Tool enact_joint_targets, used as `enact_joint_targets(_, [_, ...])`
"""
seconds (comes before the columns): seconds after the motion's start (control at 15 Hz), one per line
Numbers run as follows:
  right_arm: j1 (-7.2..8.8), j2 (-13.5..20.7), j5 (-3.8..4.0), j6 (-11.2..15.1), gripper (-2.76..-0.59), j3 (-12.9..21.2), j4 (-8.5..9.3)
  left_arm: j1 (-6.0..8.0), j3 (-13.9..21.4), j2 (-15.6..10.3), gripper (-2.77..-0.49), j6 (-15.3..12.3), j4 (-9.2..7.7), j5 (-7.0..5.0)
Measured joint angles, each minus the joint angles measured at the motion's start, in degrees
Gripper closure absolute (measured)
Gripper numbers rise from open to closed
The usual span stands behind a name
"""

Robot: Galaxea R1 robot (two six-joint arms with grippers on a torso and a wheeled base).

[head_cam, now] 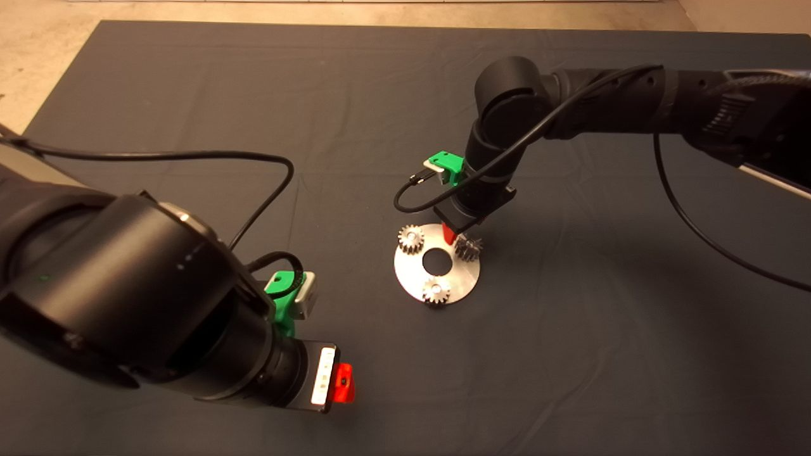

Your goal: Install three planetary gears onto the carrier pins

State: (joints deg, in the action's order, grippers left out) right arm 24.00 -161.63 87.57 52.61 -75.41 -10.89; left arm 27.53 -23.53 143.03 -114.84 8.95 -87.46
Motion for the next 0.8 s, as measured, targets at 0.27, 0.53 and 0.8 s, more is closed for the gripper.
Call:
enact_joint_targets(0.27, [2.12, 9.20, 0.08, 6.79, -1.84, 11.81, 0.09, 0.00, 0.00, 0.00, -2.62, 0.00, 0.00, -0.02])
enact_joint_targets(0.53, [4.16, 21.14, -0.16, 21.11, -1.98, 34.24, 0.26, 0.00, 0.00, 0.00, -2.62, -0.02, 0.00, -0.02])
enact_joint_targets(0.8, [4.79, 33.34, 0.17, 35.13, -2.16, 51.52, 5.11, 0.01, 0.00, 0.02, -2.62, -0.46, 0.00, -0.02])
